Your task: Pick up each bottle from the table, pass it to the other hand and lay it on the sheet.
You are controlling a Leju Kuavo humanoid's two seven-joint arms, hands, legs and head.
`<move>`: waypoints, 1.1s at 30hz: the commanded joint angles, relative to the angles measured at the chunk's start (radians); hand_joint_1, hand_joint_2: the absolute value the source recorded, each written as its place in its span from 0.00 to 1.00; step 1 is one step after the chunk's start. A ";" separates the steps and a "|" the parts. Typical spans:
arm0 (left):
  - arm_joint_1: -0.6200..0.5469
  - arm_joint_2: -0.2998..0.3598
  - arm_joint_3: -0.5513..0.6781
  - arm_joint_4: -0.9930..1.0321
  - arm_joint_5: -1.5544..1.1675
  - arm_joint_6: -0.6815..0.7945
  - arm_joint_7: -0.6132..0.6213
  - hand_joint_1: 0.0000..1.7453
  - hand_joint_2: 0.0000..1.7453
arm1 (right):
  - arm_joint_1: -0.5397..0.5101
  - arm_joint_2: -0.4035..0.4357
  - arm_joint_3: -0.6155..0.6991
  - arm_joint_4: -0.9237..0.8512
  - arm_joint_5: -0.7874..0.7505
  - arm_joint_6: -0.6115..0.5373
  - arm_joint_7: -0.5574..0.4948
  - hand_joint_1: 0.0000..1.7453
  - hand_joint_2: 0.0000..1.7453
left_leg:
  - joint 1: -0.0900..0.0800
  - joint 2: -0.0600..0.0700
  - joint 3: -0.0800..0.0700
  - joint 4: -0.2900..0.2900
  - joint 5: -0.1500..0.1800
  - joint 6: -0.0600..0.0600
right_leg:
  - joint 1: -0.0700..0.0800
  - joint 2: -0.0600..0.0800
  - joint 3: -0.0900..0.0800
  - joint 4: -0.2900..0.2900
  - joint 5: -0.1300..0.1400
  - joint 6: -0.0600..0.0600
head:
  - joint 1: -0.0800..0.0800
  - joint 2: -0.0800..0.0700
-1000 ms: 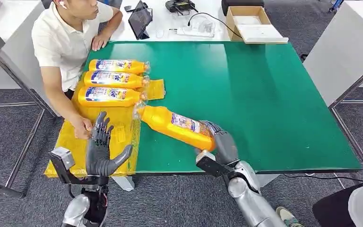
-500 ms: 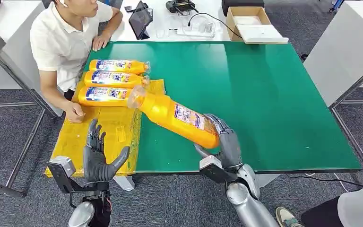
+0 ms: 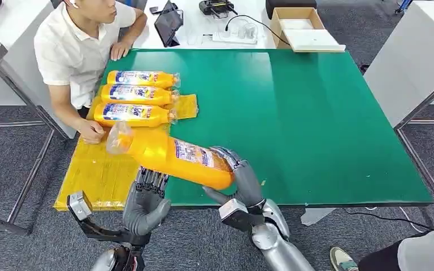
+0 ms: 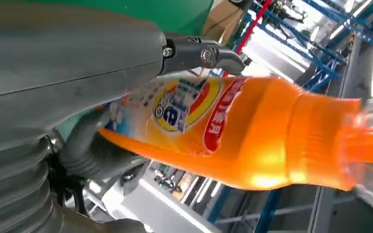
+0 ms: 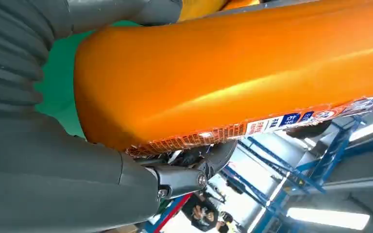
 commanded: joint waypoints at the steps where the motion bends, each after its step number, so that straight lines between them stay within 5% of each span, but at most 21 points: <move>1: -0.063 0.009 -0.020 0.083 0.048 -0.058 0.008 0.00 1.00 | -0.058 0.064 0.142 0.215 -0.017 0.048 -0.054 0.98 1.00 | 0.002 0.005 0.009 -0.002 -0.003 -0.003 | 0.002 0.003 0.008 -0.002 -0.001 -0.003 | 0.000 0.000; 18: -0.120 -0.016 0.016 0.106 -0.050 0.054 -0.080 0.00 1.00 | -0.052 0.097 0.302 0.334 0.034 0.031 -0.066 0.94 1.00 | 0.001 0.000 0.003 -0.001 -0.001 -0.001 | 0.001 -0.002 0.003 -0.001 -0.001 -0.002 | -0.001 0.000; 21: -0.134 -0.019 0.027 0.107 -0.046 0.053 -0.093 0.00 1.00 | -0.050 0.101 0.312 0.336 0.000 0.061 -0.074 0.97 1.00 | 0.002 -0.001 0.005 -0.001 -0.002 -0.003 | 0.002 -0.004 0.006 -0.001 -0.002 -0.003 | 0.000 0.000; 22: -0.133 -0.015 0.024 0.101 -0.052 0.049 -0.097 0.08 1.00 | -0.052 0.099 0.316 0.337 -0.004 0.060 -0.066 0.98 1.00 | 0.002 -0.001 0.007 -0.001 -0.002 -0.003 | 0.002 -0.004 0.007 -0.001 -0.003 -0.003 | 0.000 0.000; 33: -0.131 -0.014 0.024 0.099 -0.053 0.049 -0.097 0.08 1.00 | -0.056 0.095 0.315 0.336 -0.004 0.061 -0.066 0.98 1.00 | 0.001 -0.001 0.003 -0.001 -0.001 -0.002 | 0.001 -0.004 0.002 -0.001 -0.002 -0.002 | 0.000 0.000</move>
